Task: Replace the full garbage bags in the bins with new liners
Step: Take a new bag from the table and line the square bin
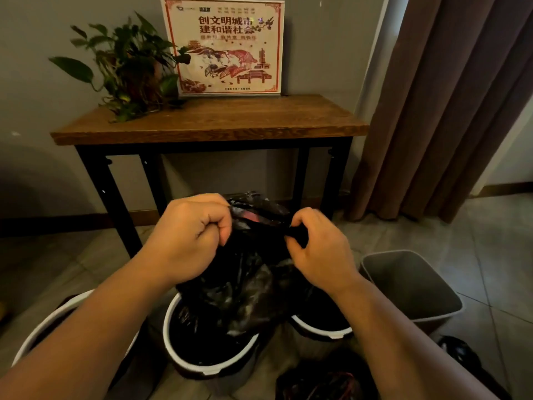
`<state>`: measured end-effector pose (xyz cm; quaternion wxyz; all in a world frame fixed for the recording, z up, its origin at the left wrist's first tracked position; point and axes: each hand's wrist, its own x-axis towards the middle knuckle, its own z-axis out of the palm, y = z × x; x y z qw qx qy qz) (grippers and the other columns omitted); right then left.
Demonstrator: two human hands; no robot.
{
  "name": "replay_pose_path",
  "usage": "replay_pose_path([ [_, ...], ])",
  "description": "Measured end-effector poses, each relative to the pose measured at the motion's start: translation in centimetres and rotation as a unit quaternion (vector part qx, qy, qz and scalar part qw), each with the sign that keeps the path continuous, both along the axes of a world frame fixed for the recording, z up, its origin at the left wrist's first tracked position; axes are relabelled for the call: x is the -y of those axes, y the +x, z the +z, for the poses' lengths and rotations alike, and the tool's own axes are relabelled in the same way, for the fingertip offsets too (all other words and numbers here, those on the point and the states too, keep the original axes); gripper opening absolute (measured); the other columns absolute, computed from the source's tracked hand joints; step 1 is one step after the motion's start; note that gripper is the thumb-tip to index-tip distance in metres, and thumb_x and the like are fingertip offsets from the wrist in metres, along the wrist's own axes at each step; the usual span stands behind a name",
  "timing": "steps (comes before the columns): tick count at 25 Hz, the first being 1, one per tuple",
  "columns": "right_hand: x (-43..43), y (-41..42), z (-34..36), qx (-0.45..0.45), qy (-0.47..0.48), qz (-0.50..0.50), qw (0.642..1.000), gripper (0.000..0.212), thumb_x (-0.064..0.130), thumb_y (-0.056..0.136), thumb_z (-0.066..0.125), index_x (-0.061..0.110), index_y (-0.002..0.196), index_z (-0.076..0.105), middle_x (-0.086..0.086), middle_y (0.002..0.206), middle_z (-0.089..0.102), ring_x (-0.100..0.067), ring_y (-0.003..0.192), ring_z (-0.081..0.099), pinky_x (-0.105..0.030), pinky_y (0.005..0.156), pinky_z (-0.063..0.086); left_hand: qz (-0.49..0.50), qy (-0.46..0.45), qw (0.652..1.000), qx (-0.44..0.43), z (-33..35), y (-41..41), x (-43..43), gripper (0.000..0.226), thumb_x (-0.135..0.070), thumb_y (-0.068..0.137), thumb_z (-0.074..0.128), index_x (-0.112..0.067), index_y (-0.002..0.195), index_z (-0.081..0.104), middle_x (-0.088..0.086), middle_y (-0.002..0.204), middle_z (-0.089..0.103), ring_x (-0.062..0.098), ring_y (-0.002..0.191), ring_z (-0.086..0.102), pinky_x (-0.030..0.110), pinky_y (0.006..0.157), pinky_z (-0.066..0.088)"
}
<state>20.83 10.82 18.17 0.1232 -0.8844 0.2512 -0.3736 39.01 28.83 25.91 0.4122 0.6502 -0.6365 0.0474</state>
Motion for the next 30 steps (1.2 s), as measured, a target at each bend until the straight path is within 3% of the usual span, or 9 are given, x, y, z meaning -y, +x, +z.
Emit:
replay_pose_path([
  [4,0.8,-0.4,-0.1,0.012,0.035,0.010,0.999,0.014,0.014,0.084,0.075,0.019,0.095,0.068,0.005,0.120,0.055,-0.017,0.101,0.062,-0.040,0.082,0.057,0.056,0.012,0.996,-0.066,-2.0,2.1,-0.9,0.037,0.003,0.072,0.047,-0.028,0.067,0.067,-0.013,0.094,0.064,0.012,0.087,0.063,0.015,0.072,0.044],
  [8,1.2,-1.4,1.2,0.035,0.023,0.005,0.999,0.025,0.003,0.077,0.075,0.026,0.086,0.066,0.005,0.119,0.059,-0.016,0.111,0.060,-0.035,0.096,0.051,0.125,0.153,0.974,0.109,-3.5,4.4,-1.1,0.045,-0.001,0.082,0.062,-0.039,0.058,0.062,-0.022,0.114,0.054,0.006,0.092,0.059,0.030,0.077,0.051],
  [10,1.3,-2.2,2.4,0.074,0.066,0.032,0.995,0.042,-0.004,0.079,0.067,0.036,0.083,0.055,0.015,0.105,0.067,-0.006,0.104,0.064,-0.027,0.091,0.054,0.181,0.207,0.948,0.161,-4.2,5.0,-1.1,0.029,-0.018,0.091,0.060,-0.041,0.077,0.073,-0.019,0.128,0.051,0.012,0.101,0.061,0.036,0.079,0.054],
  [12,1.5,-3.2,3.3,0.099,0.096,0.059,0.989,0.044,-0.012,0.083,0.058,0.030,0.081,0.047,0.012,0.105,0.069,-0.005,0.108,0.066,-0.019,0.089,0.052,0.226,0.229,0.929,0.185,-5.1,5.2,-1.1,0.020,-0.033,0.094,0.059,-0.038,0.104,0.075,-0.015,0.133,0.048,0.015,0.101,0.064,0.035,0.071,0.055],
  [15,2.0,-4.6,4.2,0.072,0.055,0.063,0.994,0.031,-0.013,0.077,0.044,0.016,0.070,0.054,0.001,0.107,0.067,0.000,0.113,0.061,-0.011,0.090,0.042,0.234,0.279,0.908,0.207,-5.7,5.6,-1.2,0.033,-0.026,0.086,0.066,-0.036,0.117,0.073,-0.008,0.135,0.044,0.019,0.102,0.065,0.037,0.073,0.058],
  [18,2.2,-5.1,4.0,-0.006,0.053,0.034,0.998,0.041,0.000,0.075,0.040,0.021,0.070,0.074,0.008,0.123,0.062,-0.003,0.111,0.058,-0.014,0.095,0.042,0.257,0.224,0.910,0.234,-5.2,5.4,-1.2,0.029,-0.012,0.078,0.068,-0.026,0.100,0.081,-0.001,0.126,0.062,0.028,0.106,0.060,0.046,0.081,0.058],
  [23,1.4,-4.2,3.4,-0.098,0.010,0.010,0.995,0.020,0.012,0.090,0.069,0.029,0.090,0.079,0.017,0.117,0.052,-0.007,0.115,0.050,-0.017,0.091,0.039,0.301,0.131,0.932,0.155,-4.3,3.5,-0.3,0.011,-0.021,0.083,0.069,-0.013,0.075,0.068,-0.001,0.088,0.057,0.025,0.065,0.056,0.034,0.054,0.049],
  [27,0.7,-4.1,3.7,-0.140,-0.001,0.065,0.988,0.033,0.006,0.083,0.071,0.036,0.070,0.073,0.014,0.131,0.047,-0.010,0.119,0.046,-0.027,0.093,0.042,0.315,0.122,0.926,0.167,-4.5,4.0,-0.7,0.009,-0.008,0.080,0.073,-0.016,0.075,0.071,0.002,0.096,0.053,0.021,0.070,0.049,0.033,0.055,0.044],
  [30,0.1,-3.5,3.5,-0.214,-0.023,0.033,0.976,0.031,0.014,0.089,0.065,0.041,0.092,0.080,0.008,0.148,0.047,-0.019,0.130,0.045,-0.037,0.099,0.047,0.308,0.143,0.920,0.195,-4.4,4.0,-1.5,0.004,-0.017,0.086,0.071,-0.019,0.083,0.072,0.002,0.106,0.048,0.021,0.072,0.053,0.039,0.056,0.053],
])
